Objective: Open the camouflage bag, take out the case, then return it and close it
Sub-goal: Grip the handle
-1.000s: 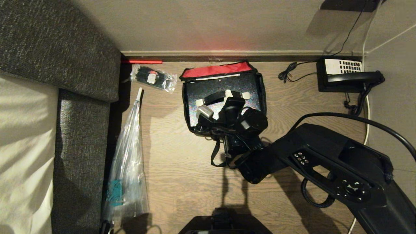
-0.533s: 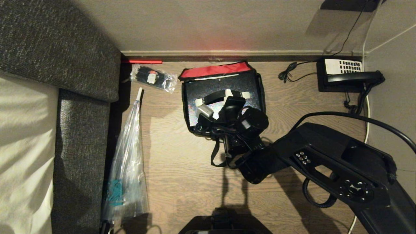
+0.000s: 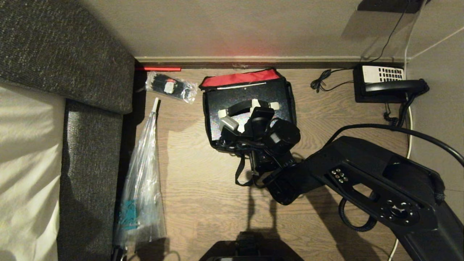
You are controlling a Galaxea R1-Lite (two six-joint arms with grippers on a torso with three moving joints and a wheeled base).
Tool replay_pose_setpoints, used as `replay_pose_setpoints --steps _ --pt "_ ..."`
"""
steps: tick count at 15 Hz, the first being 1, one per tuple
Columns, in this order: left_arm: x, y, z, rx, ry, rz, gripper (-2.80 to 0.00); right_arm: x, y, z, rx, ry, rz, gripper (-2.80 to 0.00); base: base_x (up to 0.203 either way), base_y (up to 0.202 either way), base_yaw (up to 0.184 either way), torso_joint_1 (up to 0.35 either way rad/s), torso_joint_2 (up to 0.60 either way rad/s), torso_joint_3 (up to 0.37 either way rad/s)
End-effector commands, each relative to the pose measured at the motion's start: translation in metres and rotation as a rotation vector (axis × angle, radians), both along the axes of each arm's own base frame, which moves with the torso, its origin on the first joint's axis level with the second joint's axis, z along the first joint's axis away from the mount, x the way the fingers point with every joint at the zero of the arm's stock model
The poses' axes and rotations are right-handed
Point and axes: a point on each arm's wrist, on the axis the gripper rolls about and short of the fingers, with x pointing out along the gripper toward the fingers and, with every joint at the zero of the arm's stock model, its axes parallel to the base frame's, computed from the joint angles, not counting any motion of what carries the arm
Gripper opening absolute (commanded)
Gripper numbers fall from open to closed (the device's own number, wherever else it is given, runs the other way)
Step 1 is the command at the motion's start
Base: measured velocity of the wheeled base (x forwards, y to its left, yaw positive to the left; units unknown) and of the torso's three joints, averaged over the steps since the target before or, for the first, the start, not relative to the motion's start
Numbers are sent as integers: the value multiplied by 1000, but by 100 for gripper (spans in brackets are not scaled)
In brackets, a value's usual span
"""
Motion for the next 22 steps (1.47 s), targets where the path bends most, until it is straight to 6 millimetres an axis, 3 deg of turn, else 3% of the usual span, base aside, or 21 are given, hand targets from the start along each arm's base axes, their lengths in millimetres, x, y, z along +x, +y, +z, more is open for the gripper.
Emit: replay_pose_setpoints --steps 1,9,18,22 --pt "0 0 0 -1 1 1 -280 -2 0 3 0 -9 -5 -280 0 0 0 0 0 0" --pt "0 0 0 -1 2 1 -280 -4 1 3 12 2 -19 -280 0 0 0 0 0 0" --pt "0 0 0 -1 1 1 -280 -2 9 -13 2 24 -10 -280 0 0 0 0 0 0" --pt "0 0 0 -1 1 1 -280 2 14 -29 -1 48 -13 -280 0 0 0 0 0 0"
